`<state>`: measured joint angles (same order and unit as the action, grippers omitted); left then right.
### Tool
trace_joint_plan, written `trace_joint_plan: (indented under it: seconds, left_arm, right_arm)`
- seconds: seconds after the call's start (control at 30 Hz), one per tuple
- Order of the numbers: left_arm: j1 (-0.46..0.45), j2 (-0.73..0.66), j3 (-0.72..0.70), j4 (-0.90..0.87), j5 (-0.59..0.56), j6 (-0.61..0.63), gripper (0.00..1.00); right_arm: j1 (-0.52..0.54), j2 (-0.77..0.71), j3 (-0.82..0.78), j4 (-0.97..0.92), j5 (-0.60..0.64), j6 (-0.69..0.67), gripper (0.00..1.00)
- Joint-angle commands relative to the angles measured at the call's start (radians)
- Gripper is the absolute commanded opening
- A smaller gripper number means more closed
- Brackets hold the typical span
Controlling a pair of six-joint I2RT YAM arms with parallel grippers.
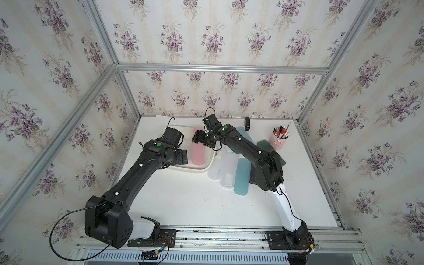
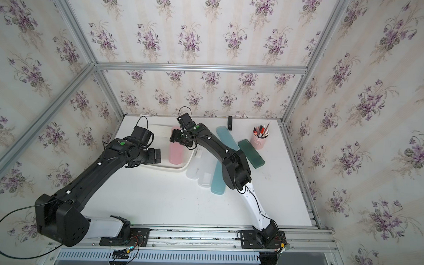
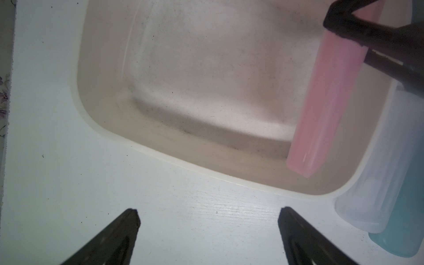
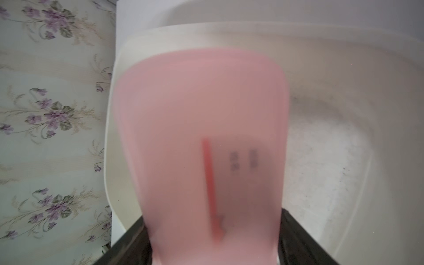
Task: Put the pencil case into the storage box
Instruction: Place the pencil case at the storage box.
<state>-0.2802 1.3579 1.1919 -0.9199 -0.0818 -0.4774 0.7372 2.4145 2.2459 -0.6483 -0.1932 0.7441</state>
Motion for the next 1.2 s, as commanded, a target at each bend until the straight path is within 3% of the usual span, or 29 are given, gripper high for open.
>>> trace_joint_plan:
  seconds: [0.0,0.13,0.3,0.53,0.8,0.9,1.0,1.07,1.17]
  left_arm:
    - [0.007,-0.008,-0.013,0.025,-0.002,0.023,1.0]
    - [0.016,-0.008,-0.037,0.04,0.01,0.033,1.0]
    - [0.019,-0.011,-0.06,0.056,0.017,0.044,1.0]
    - [0.026,-0.008,-0.079,0.064,0.017,0.06,1.0]
    - [0.027,-0.005,-0.079,0.073,0.028,0.058,1.0]
    - [0.027,-0.008,-0.072,0.066,0.028,0.061,1.0]
    - [0.027,-0.031,-0.07,0.055,0.028,0.066,1.0]
    - [0.027,-0.051,-0.07,0.047,0.027,0.069,1.0]
    - [0.024,-0.066,-0.079,0.05,0.027,0.072,1.0]
  right_arm:
    - [0.0,-0.008,-0.045,0.013,0.098,0.064,0.62]
    - [0.001,-0.024,-0.105,0.009,0.139,0.094,0.63]
    - [0.0,0.037,-0.044,-0.056,0.14,0.098,0.68]
    - [0.011,0.044,-0.037,-0.041,0.154,0.087,0.99]
    - [0.011,-0.084,-0.06,-0.058,0.23,0.078,1.0]
    - [0.008,-0.187,-0.092,-0.107,0.311,0.036,1.0]
    - [-0.034,-0.345,-0.243,-0.194,0.445,-0.044,1.0]
    - [-0.096,-0.481,-0.45,-0.227,0.522,-0.108,1.0]
    - [-0.243,-0.678,-0.81,-0.151,0.513,-0.198,1.0]
